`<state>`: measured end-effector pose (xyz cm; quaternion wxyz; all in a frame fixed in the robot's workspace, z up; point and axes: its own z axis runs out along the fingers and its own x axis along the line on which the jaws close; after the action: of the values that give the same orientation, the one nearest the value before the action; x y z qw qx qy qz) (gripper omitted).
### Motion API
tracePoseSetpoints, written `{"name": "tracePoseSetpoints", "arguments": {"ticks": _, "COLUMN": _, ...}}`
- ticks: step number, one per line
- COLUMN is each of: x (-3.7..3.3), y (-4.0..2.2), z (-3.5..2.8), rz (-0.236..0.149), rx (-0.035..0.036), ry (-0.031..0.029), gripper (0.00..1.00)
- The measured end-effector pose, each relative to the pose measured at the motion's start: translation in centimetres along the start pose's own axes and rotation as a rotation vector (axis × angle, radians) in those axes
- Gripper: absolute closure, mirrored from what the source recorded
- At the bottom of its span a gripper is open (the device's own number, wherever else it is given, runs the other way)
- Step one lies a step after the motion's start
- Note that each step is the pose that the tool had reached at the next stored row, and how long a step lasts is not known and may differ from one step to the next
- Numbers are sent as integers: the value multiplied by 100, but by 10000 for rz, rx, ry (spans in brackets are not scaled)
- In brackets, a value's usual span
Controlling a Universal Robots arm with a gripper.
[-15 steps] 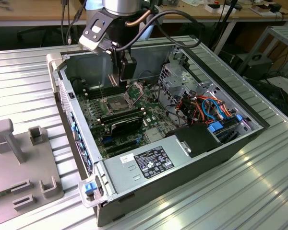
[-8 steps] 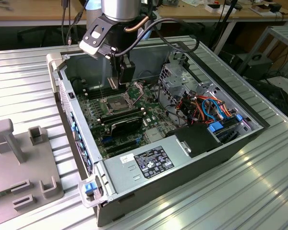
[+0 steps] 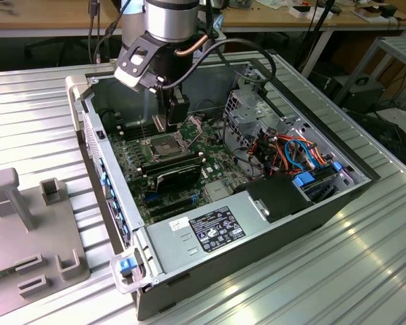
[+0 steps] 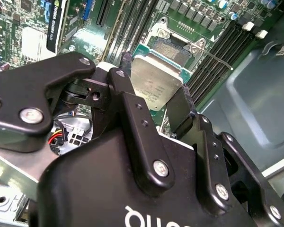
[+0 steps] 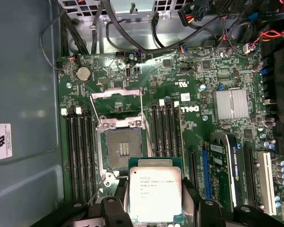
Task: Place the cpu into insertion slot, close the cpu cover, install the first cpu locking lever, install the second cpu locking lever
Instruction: 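Place the cpu into insertion slot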
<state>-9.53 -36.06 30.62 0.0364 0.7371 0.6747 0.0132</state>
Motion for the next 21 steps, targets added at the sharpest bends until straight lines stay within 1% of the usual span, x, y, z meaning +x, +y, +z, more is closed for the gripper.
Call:
{"name": "tracePoseSetpoints", "arguments": {"ticks": 3, "x": 12, "y": 10, "z": 58, "rz": 0, "rx": 4, "ry": 0, "gripper": 45}}
{"name": "tracePoseSetpoints", "arguments": {"ticks": 6, "x": 15, "y": 13, "z": 96, "rz": 1, "rx": 7, "ry": -1, "gripper": 45}}
{"name": "tracePoseSetpoints", "arguments": {"ticks": 21, "x": 17, "y": 13, "z": 115, "rz": 0, "rx": 7, "ry": -1, "gripper": 45}}
